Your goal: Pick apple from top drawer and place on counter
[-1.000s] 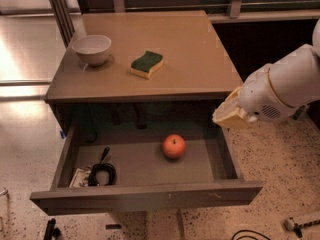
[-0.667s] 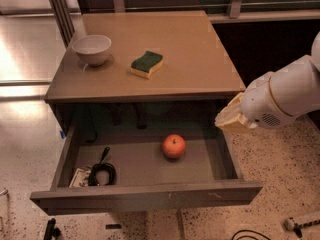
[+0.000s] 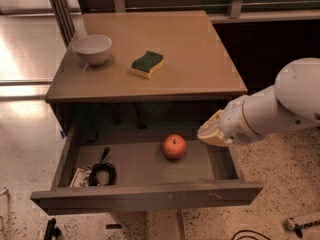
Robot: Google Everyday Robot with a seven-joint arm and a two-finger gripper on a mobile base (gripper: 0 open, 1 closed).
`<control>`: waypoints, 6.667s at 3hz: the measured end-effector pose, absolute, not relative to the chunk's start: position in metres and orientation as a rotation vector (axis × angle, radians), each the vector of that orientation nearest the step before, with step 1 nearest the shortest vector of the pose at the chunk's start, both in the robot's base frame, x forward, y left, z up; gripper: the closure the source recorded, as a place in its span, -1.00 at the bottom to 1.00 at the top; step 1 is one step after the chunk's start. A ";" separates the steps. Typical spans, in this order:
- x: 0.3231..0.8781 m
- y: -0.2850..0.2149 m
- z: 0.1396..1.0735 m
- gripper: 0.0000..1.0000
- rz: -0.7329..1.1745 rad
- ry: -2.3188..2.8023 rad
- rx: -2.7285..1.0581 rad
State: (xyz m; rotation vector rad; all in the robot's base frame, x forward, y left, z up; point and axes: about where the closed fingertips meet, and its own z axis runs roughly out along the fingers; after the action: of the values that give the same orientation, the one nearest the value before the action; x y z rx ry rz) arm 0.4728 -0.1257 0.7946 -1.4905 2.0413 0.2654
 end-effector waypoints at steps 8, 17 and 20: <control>0.546 -0.067 0.651 -0.70 0.348 1.946 -1.428; 0.551 -0.016 0.724 1.00 0.403 2.009 -1.510; 0.565 0.000 0.820 1.00 0.341 2.094 -1.411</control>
Offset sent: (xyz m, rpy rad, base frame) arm 0.0291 0.0437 -0.0776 0.1238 0.0277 0.0235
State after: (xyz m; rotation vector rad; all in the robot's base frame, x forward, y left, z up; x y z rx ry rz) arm 0.5655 0.0005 0.8204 -1.4113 2.0943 0.3414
